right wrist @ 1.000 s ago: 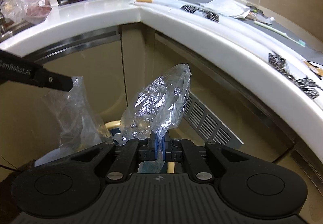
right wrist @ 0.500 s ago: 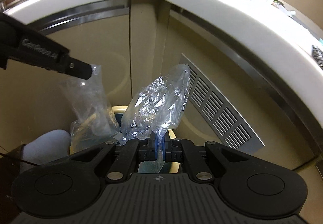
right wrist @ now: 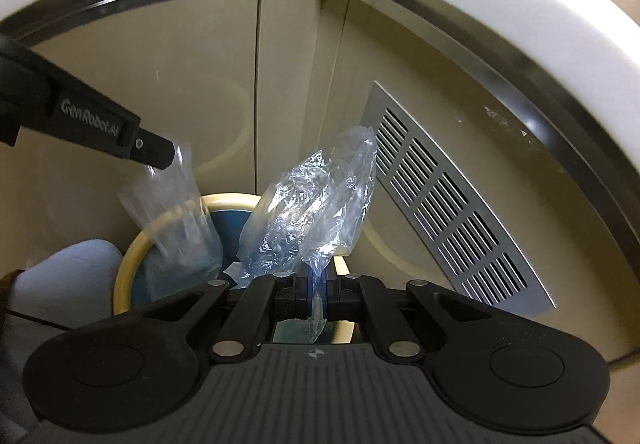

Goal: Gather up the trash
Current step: 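Lower both bags into the bin and open both grippers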

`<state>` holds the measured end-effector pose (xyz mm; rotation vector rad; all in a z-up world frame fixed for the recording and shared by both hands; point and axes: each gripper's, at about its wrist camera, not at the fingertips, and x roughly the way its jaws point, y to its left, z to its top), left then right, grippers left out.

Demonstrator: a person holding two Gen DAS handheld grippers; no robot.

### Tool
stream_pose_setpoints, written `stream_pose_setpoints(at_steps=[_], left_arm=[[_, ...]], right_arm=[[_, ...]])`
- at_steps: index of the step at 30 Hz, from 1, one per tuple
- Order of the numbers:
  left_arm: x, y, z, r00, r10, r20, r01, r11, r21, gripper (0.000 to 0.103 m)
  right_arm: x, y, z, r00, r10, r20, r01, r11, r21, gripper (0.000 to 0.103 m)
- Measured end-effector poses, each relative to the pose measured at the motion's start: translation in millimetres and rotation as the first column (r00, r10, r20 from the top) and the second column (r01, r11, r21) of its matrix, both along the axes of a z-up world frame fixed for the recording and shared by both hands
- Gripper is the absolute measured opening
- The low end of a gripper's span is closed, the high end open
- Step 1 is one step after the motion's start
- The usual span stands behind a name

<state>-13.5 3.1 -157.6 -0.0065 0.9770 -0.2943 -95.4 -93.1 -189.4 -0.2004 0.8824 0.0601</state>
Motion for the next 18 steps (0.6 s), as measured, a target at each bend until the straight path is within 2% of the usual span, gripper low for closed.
stream_pose_setpoints(at_steps=[7,14,15,16,17,18], left_arm=[[9,-9,-18,1.000,-0.021,-0.017,0.022,0.999,0.045,0.005],[14,-9,-36,0.998,-0.017,-0.067,0.023,0.996,0.088,0.005],[15,-7,-36,0.997,-0.012,-0.076,0.019,0.996,0.090,0.007],[16,-6,-36,0.997,-0.011,-0.081,0.019,0.996,0.089,0.017],[16,-4,-36,0.997,-0.012,-0.077,0.019,0.996,0.091,0.028],[16,-2,-35,0.998,-0.010,-0.066,0.016,0.995,0.097,0.061]], right_arm=[[13,5,-15,0.999,0.027,-0.031,-0.027,0.999,-0.022,0.005],[28,8,-30,0.995,0.024,-0.097,-0.026,0.999,-0.018,0.006],[30,8,-32,0.993,0.029,-0.112,-0.031,0.999,-0.017,0.013],[32,8,-32,0.992,0.031,-0.126,-0.033,0.999,-0.017,0.019],[32,8,-33,0.991,0.027,-0.131,-0.030,0.999,-0.020,0.041],[33,7,-33,0.991,0.022,-0.131,-0.026,0.999,-0.024,0.066]])
